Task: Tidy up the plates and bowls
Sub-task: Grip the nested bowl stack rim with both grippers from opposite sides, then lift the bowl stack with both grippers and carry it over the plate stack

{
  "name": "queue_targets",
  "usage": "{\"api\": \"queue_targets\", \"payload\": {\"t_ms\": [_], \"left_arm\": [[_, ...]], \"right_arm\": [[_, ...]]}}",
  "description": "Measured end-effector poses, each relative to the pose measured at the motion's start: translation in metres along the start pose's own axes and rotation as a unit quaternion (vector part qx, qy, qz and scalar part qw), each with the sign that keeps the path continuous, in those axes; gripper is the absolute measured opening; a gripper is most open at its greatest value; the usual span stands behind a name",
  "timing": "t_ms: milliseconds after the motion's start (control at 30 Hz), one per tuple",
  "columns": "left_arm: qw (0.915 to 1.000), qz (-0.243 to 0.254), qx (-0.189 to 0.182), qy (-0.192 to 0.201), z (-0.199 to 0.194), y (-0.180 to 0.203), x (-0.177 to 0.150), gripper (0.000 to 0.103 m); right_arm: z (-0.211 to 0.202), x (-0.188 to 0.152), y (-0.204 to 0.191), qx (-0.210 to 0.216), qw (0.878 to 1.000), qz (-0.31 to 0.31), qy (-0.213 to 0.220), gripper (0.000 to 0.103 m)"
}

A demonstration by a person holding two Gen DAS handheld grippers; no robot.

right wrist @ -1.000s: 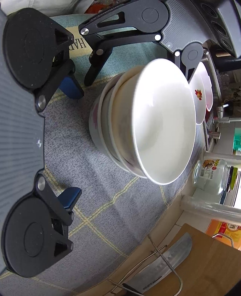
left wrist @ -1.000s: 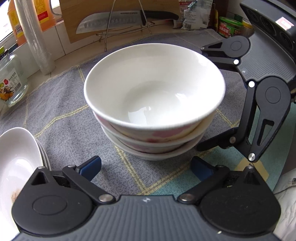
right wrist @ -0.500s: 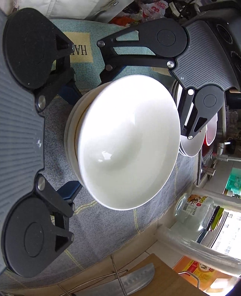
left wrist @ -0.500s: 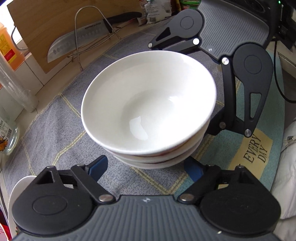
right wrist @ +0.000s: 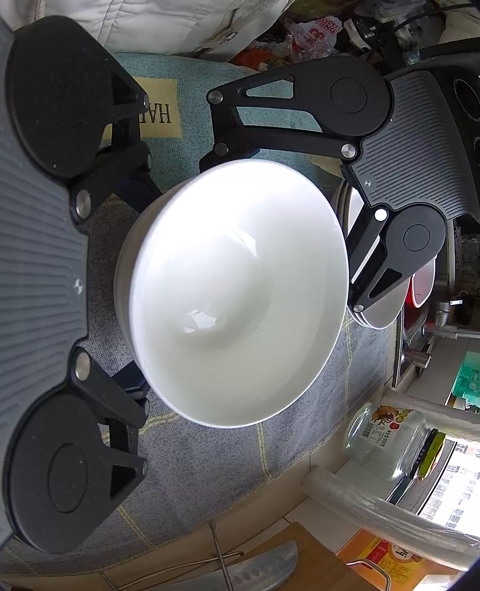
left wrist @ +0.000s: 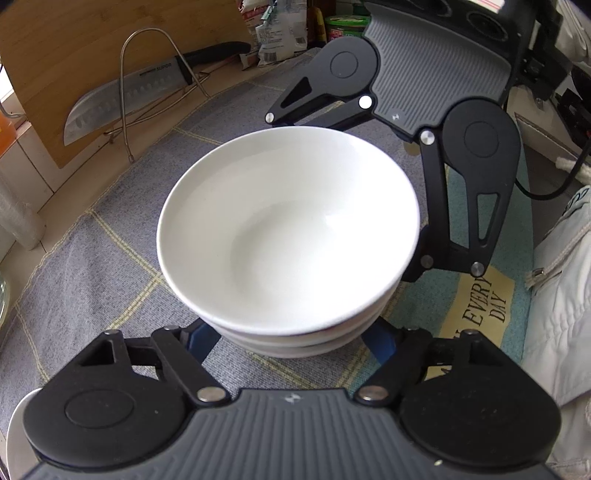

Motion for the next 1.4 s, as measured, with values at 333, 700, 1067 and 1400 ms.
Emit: {"api": "queue_targets", "payload": {"t_ms": [333,700,1067,1400], "left_arm": [[1.0,0.0,-0.005,0.003,-0.004,0.004,-0.001,0.08],[0.9999,-0.004,0.003,0.014,-0.032,0.006,-0.003,0.08],[0.9997,0.002,0.012,0.021,-0.066,-0.009,-0.03,0.08],[0.9989,-0.006,0.035,0.031,-0.094,-0.036,-0.066,0.08]], "right_arm": [[-0.003,0.002,-0.005,0.003,1.0,0.014,-0.013,0.087],[-0.023,0.018,-0.018,-0.005,1.0,0.002,-0.018,0.087],[-0.025,0.061,-0.035,-0.02,1.0,-0.003,-0.019,0.087],[-0.013,0.116,-0.044,-0.033,0.999,-0.025,-0.015,0.087]]}}
Point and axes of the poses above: each gripper's, at about its wrist camera, not at the fingertips, and z roughly the way its jaws point, y to its right, x to its top, the point moved 6 cm from there along z, roughly the way its jaws point, and after that the axes turned 7 degrees about -y, right-handed, at the moved point
